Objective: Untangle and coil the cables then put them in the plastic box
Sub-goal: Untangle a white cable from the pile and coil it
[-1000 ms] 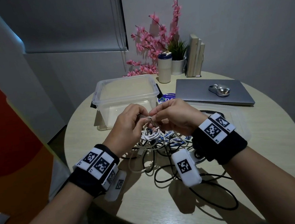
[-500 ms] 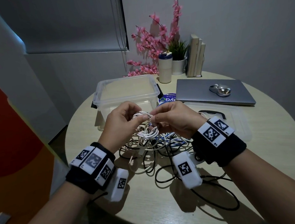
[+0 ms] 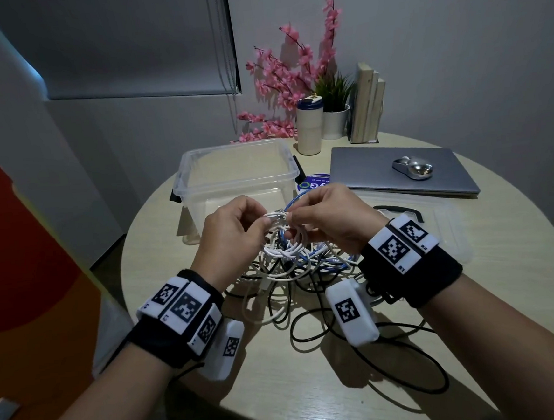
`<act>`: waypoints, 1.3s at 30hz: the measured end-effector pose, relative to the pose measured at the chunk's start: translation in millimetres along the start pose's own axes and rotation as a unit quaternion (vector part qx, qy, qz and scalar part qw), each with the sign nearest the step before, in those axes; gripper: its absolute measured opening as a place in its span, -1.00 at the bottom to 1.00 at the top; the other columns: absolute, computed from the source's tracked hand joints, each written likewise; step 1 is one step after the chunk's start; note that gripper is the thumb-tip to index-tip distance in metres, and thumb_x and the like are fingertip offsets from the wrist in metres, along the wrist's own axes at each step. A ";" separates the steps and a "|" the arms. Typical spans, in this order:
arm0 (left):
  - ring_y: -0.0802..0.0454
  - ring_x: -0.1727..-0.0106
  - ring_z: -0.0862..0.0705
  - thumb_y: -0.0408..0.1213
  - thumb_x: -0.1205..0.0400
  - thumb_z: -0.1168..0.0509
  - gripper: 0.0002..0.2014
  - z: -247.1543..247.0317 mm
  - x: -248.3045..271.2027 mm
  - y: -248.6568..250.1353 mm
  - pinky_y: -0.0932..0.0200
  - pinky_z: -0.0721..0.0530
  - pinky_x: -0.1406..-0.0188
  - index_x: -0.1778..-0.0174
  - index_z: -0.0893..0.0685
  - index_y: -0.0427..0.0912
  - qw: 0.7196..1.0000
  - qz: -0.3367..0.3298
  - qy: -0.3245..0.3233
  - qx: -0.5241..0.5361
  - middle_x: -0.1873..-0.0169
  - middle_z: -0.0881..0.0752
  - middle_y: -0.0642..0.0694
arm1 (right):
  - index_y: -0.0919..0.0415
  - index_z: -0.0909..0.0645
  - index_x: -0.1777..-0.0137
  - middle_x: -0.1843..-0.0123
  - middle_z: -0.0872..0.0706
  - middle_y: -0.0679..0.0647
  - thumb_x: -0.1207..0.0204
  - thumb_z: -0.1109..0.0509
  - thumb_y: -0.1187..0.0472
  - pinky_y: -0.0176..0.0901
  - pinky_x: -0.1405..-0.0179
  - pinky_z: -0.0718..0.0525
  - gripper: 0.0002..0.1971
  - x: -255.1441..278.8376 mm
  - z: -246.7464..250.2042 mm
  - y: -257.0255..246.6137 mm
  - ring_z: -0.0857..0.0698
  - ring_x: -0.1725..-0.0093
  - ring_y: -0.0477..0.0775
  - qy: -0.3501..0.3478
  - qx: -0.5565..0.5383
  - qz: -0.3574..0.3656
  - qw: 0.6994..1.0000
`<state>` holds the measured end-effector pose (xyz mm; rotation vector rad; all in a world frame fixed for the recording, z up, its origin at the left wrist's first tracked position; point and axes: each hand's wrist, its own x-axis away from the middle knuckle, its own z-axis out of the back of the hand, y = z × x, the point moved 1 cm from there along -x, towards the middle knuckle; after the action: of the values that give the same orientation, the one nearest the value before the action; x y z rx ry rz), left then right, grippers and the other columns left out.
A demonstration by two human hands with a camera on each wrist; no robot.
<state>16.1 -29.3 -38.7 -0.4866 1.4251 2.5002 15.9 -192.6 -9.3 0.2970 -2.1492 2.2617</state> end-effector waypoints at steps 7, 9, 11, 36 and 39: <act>0.04 0.36 -0.63 -0.31 -0.59 -0.37 -0.93 -1.4 4.6 5.7 0.20 -0.59 0.39 0.20 -0.63 -0.12 0.998 -0.056 0.008 -0.037 0.39 -0.68 -0.02 | 0.38 -0.66 0.07 0.36 -0.71 0.28 -0.46 -0.38 0.52 -0.14 0.46 -0.75 -0.89 -1.0 -0.1 -2.2 -0.73 0.48 0.10 0.013 0.046 -0.003 0.999; -0.02 0.33 -0.63 -0.32 -0.60 -0.36 -0.94 -1.6 4.4 3.9 0.10 -0.61 0.36 0.18 -0.62 -0.12 0.997 -0.067 -0.010 -0.029 0.36 -0.68 -0.06 | 0.35 -0.65 0.08 0.38 -0.69 0.26 -0.46 -0.36 0.54 -0.17 0.50 -0.74 -0.86 -0.7 -0.3 -1.0 -0.72 0.50 0.09 0.013 0.037 -0.007 0.999; -0.03 0.30 -0.60 -0.34 -0.60 -0.35 -0.93 -2.6 4.5 1.6 0.06 -0.60 0.33 0.17 -0.60 -0.11 0.997 -0.070 -0.005 -0.027 0.33 -0.66 -0.06 | 0.38 -0.65 0.17 0.41 -0.66 0.27 -0.46 -0.34 0.54 -0.14 0.47 -0.76 -0.89 0.3 -1.6 -1.1 -0.70 0.49 0.13 0.010 0.042 -0.005 0.999; -0.10 0.18 -0.66 -0.10 -0.64 -0.28 -0.78 -6.2 -0.9 8.4 0.08 -0.47 0.31 0.07 -0.73 -0.17 0.948 -0.067 -0.100 -0.293 0.28 -0.73 -0.13 | 0.42 -0.61 0.16 0.34 -0.67 0.27 -0.47 -0.33 0.63 -0.31 0.52 -0.67 -0.86 3.8 -3.8 1.3 -0.71 0.53 -0.01 -0.046 0.014 0.059 0.997; -0.15 0.14 -0.65 -0.14 -0.68 -0.19 -0.75 -7.2 0.7 8.5 0.12 -0.36 0.30 0.00 -0.70 -0.21 0.934 -0.100 -0.105 -0.327 0.23 -0.71 -0.19 | 0.43 -0.63 0.15 0.35 -0.68 0.27 -0.46 -0.37 0.59 -0.31 0.51 -0.66 -0.90 2.9 -4.8 1.6 -0.71 0.51 -0.03 -0.046 0.029 0.060 0.997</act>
<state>13.8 -39.8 -35.7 -0.4243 0.4126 2.7032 12.2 -188.3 -10.6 0.2861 -2.2052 2.4256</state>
